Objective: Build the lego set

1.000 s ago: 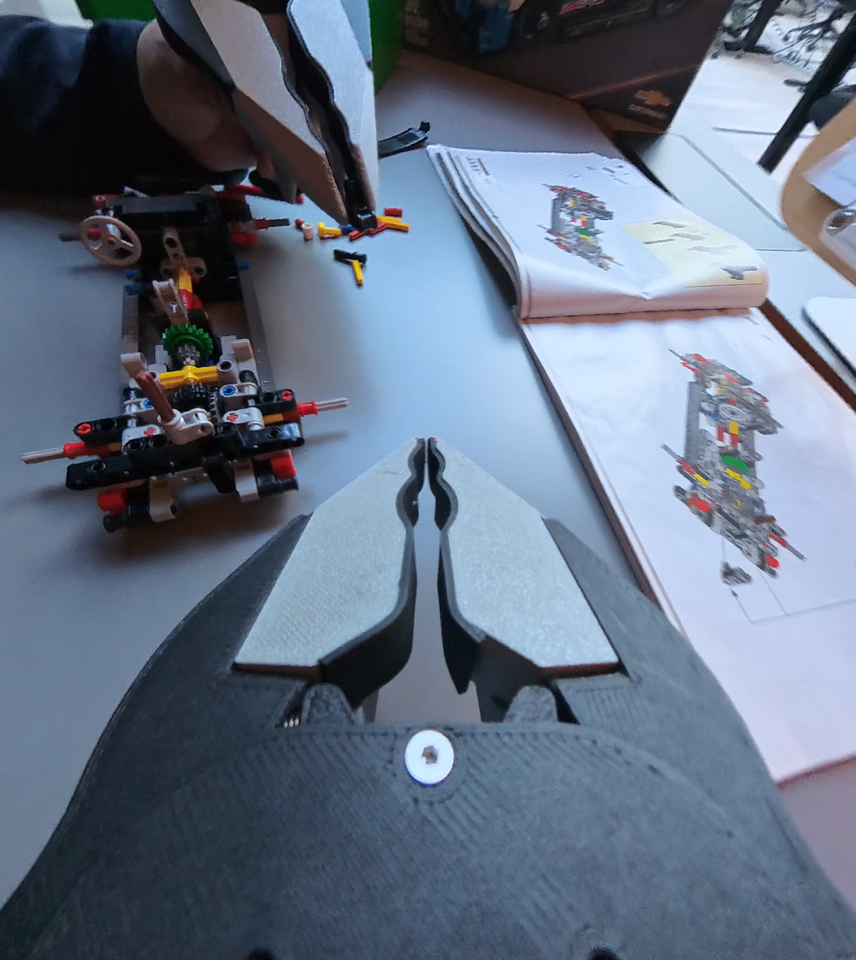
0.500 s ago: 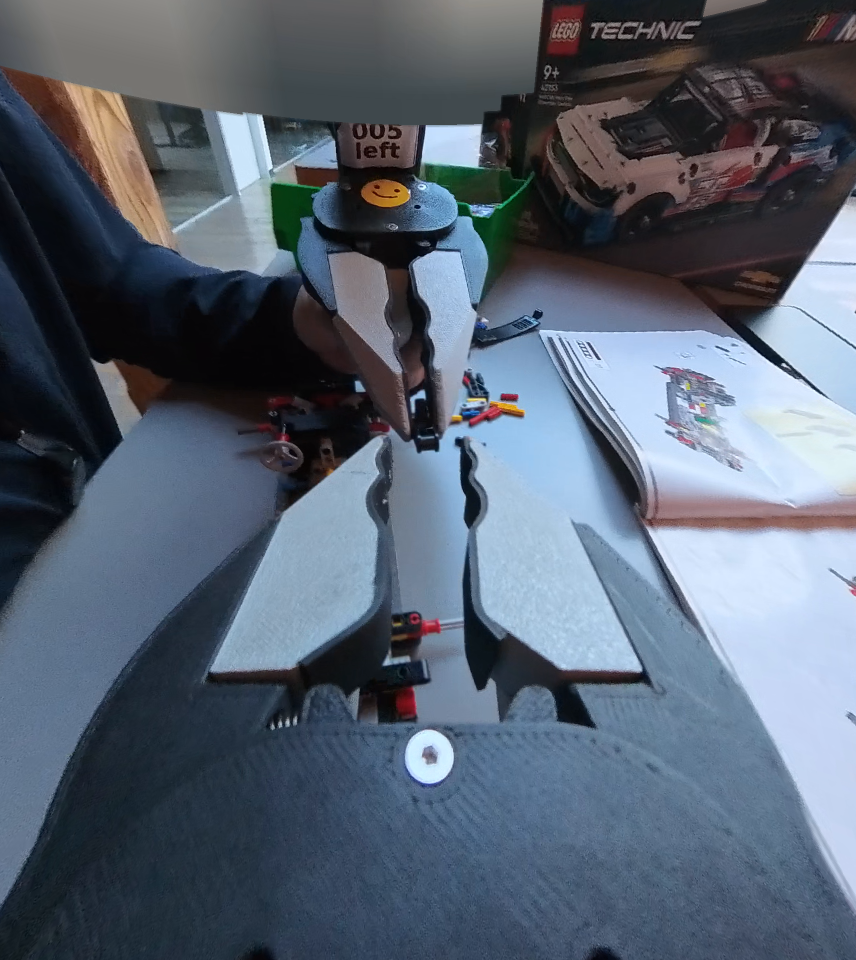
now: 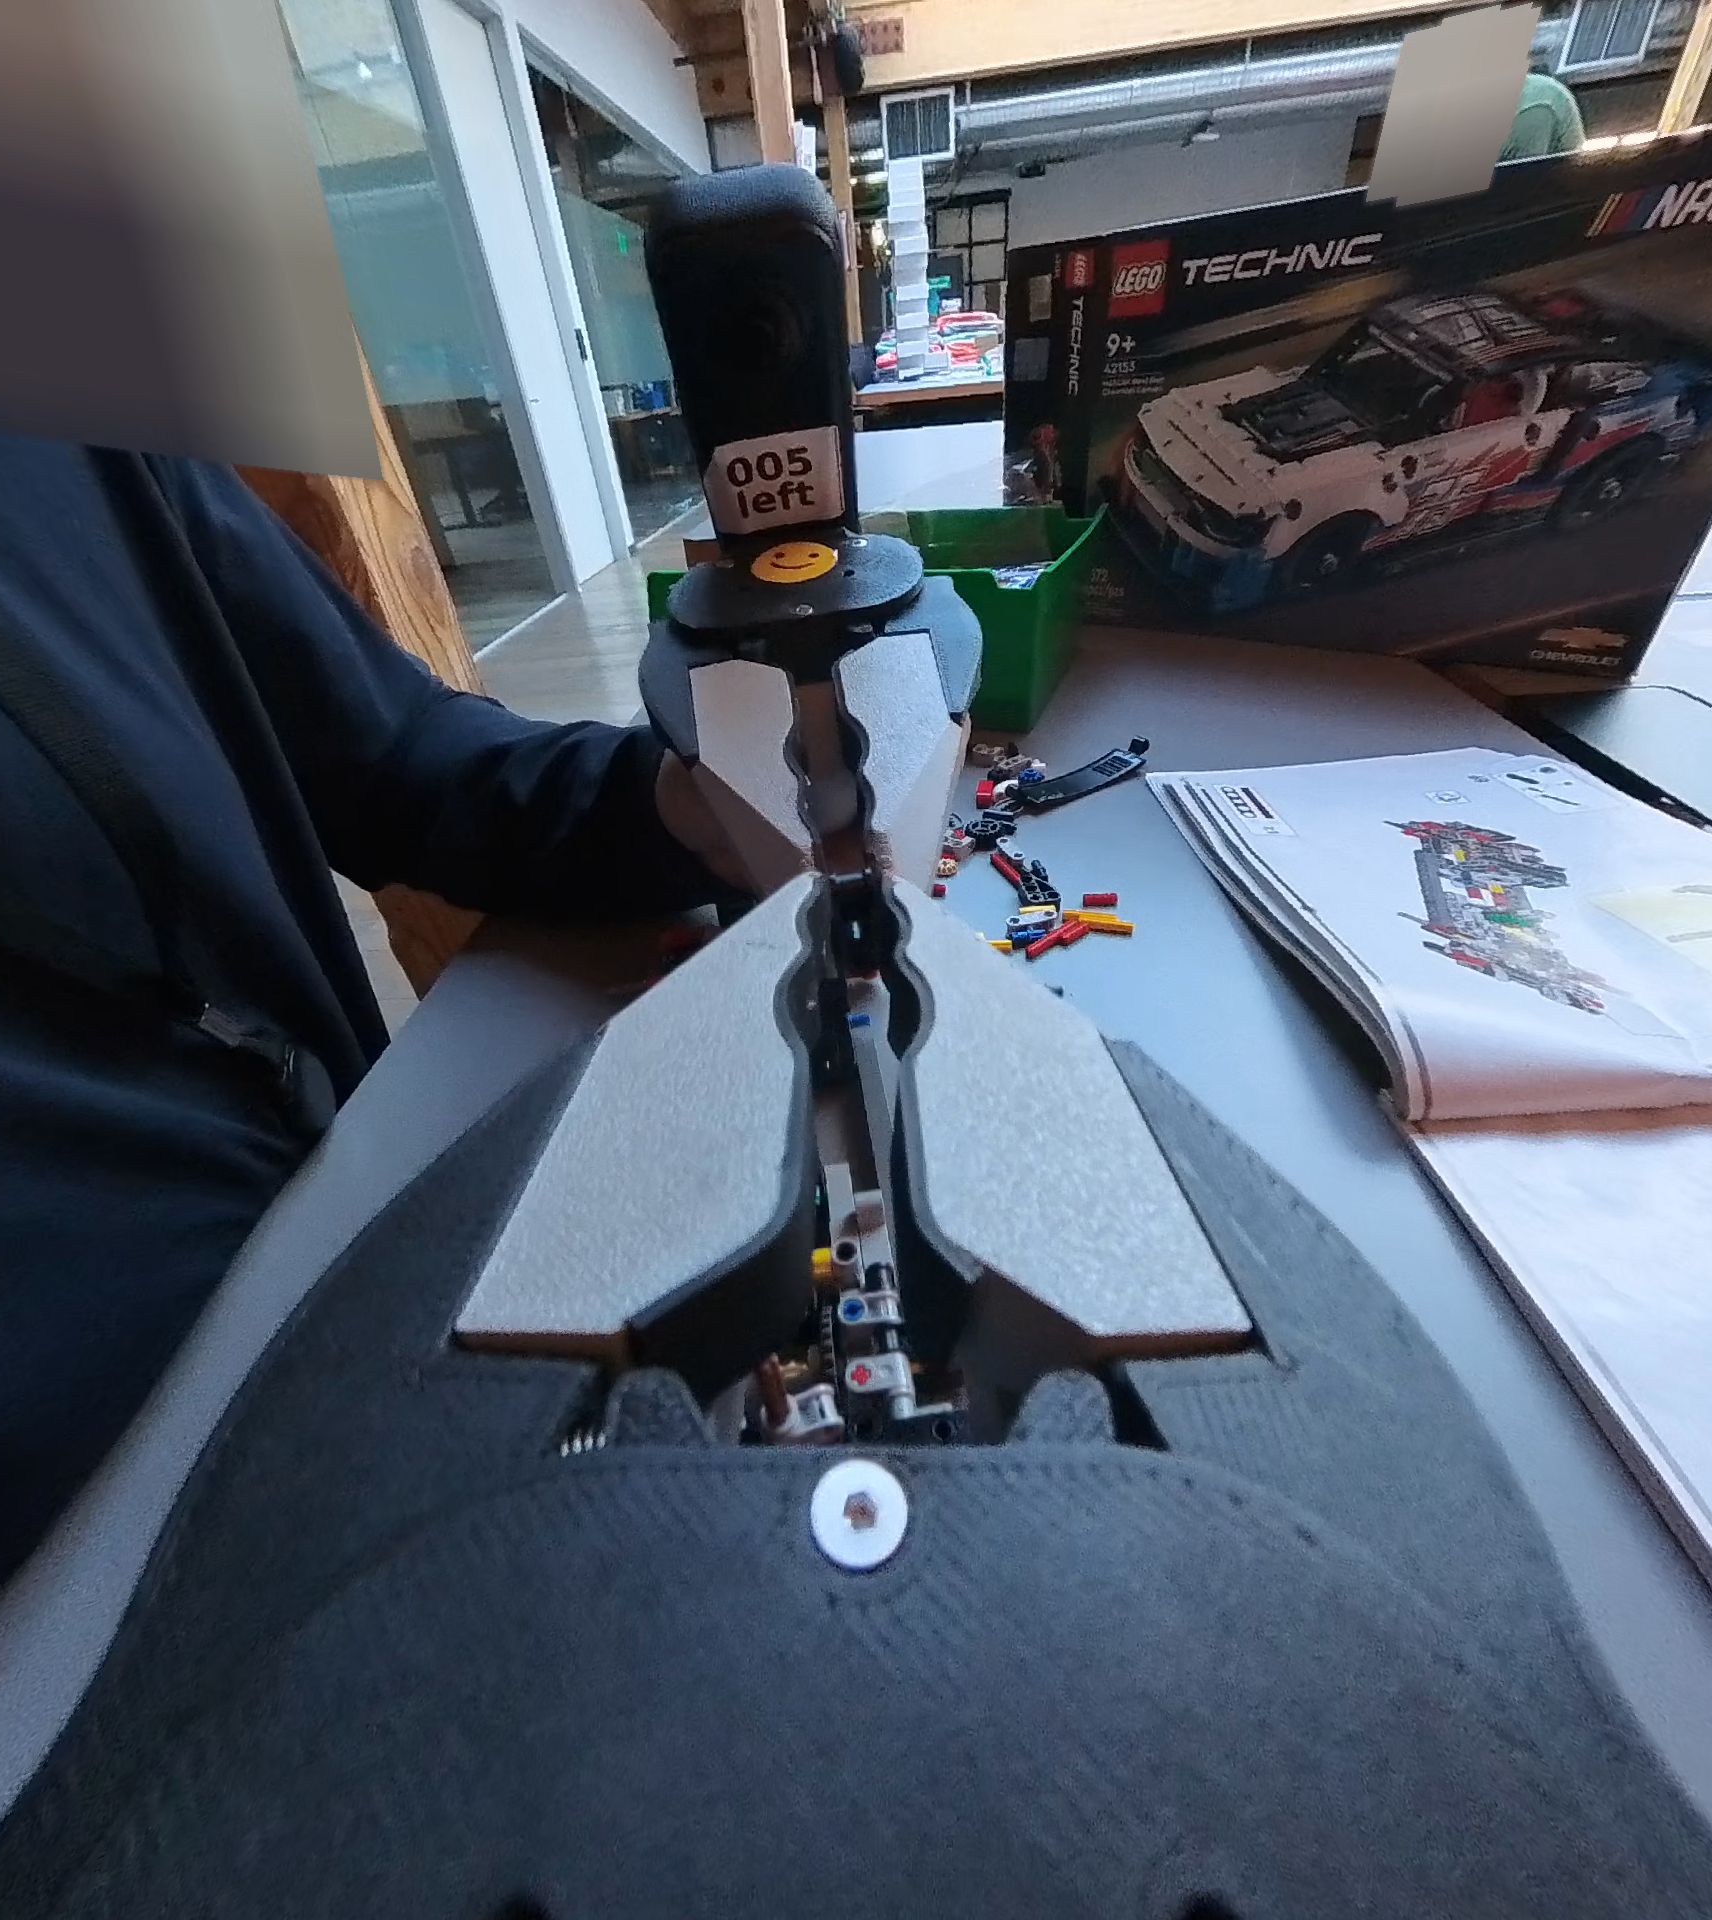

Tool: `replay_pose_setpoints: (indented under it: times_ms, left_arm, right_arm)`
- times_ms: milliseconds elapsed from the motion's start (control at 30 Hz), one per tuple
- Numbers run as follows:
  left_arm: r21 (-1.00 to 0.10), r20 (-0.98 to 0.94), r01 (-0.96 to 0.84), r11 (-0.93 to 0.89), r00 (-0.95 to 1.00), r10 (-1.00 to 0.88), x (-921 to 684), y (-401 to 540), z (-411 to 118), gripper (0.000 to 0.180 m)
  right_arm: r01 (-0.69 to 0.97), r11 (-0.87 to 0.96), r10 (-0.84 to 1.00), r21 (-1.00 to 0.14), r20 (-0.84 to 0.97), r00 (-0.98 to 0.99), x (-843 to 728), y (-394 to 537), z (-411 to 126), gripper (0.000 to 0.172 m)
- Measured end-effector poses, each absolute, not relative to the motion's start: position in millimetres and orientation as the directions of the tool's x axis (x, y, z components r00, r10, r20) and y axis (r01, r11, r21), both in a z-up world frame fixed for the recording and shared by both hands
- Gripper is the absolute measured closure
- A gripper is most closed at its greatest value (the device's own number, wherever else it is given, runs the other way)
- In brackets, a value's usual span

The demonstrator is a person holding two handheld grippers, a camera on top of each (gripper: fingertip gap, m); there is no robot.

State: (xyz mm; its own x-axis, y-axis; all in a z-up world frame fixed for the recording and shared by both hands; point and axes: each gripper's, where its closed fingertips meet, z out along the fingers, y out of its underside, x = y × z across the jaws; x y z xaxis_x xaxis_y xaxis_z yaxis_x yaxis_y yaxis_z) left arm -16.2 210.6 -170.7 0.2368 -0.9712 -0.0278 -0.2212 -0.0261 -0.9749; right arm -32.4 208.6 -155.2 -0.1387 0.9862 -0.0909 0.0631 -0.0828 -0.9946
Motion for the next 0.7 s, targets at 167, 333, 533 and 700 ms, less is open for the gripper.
replay_pose_setpoints:
  times_ms: [167, 333, 533, 700]
  left_arm:
    - [-0.974, -0.022, -0.224, -0.031, 0.231, -0.973, -13.7, 208.5, -170.6, 0.175]
    - [-0.961, -0.006, -0.270, -0.054, 0.215, -0.977, -11.9, 205.6, -177.4, 0.175]
    - [-0.945, 0.024, -0.315, -0.090, 0.206, -0.978, -9.8, 204.1, -186.2, 0.175]
    - [-0.888, 0.120, -0.413, -0.201, 0.214, -0.969, -10.6, 205.0, -208.1, 0.152]
  right_arm:
    - [0.093, -0.080, 0.985, -0.992, -0.094, -0.147, -27.0, 206.5, -160.0, 0.167]
    - [0.122, -0.055, 0.984, -0.991, -0.075, -0.160, -27.7, 203.6, -163.4, 0.161]
    - [0.175, -0.053, 0.981, -0.983, -0.084, -0.176, -25.8, 201.6, -172.7, 0.167]
    - [0.263, -0.065, 0.988, -0.963, -0.098, -0.116, -3.2, 205.7, -187.3, 0.167]
